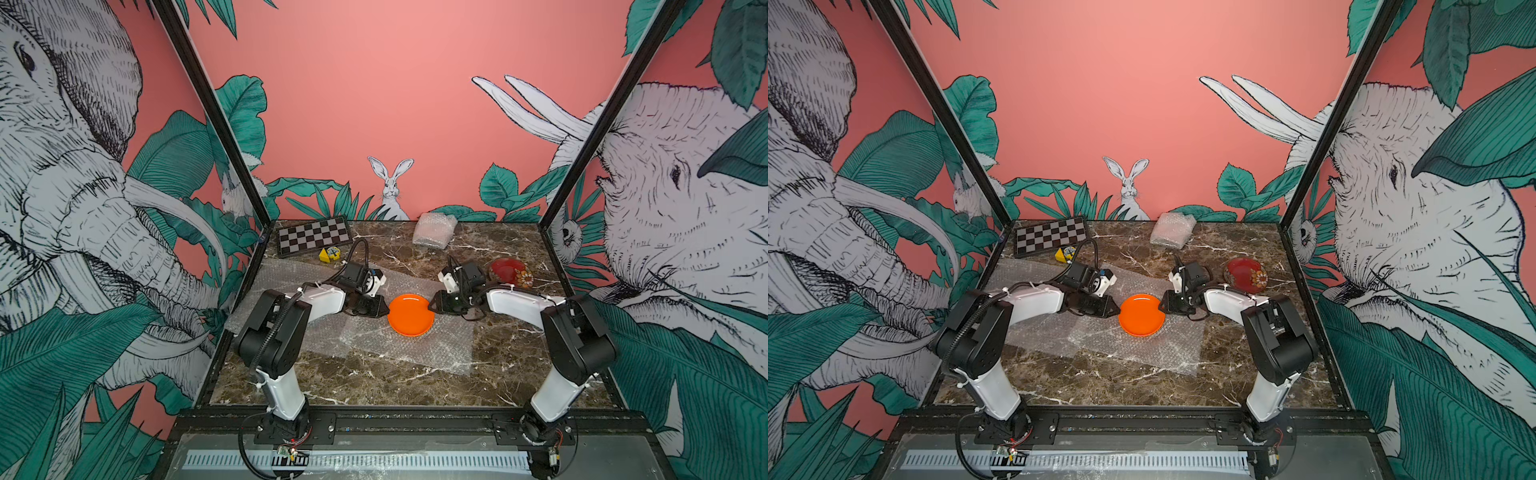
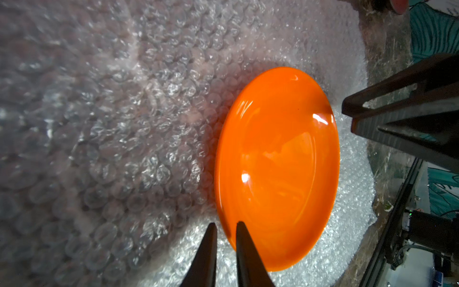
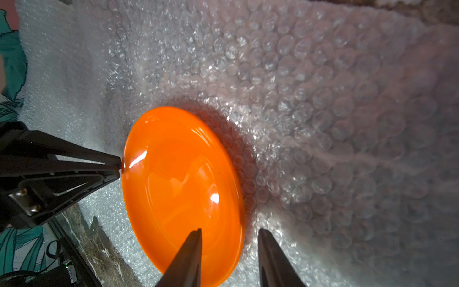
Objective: Unpack dinner plates from bubble wrap
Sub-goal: Pick up the plate from the bubble wrap.
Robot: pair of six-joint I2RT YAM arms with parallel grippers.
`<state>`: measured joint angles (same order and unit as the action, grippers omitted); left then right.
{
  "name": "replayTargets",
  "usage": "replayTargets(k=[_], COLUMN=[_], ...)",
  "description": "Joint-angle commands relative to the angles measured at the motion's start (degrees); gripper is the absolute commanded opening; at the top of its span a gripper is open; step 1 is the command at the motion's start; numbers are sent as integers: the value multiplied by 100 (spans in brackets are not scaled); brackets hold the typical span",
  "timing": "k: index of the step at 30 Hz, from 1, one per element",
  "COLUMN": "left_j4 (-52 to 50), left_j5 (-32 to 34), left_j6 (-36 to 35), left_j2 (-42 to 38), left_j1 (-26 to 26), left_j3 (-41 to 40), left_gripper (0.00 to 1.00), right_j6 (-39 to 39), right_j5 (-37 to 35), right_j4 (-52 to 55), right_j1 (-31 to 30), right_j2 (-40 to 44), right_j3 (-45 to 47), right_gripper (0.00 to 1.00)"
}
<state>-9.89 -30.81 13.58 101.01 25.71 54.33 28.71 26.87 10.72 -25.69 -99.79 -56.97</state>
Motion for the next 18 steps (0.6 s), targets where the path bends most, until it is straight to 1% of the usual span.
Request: replayTargets(k=[1,5,12,18], left_j4=[75,19,-35,-48], left_j5=[-121,-56,-56,-46], left_j6=[43,22,-5,-5], left_j2=[69,110,153,163], left_j1=[21,23,31,23], left_j3=[-54,-54,-45,-27], left_gripper=[16,14,9,9], right_j6=[106,125,166,212], right_j5=[170,152,341,517], right_j4=[-201,-231,-383,-469], right_j1=[40,56,91,93], right_j2=[-122,-188,-321,-444], right_j3=[-103,-97,-73,-82], right_gripper=[38,36,30,25])
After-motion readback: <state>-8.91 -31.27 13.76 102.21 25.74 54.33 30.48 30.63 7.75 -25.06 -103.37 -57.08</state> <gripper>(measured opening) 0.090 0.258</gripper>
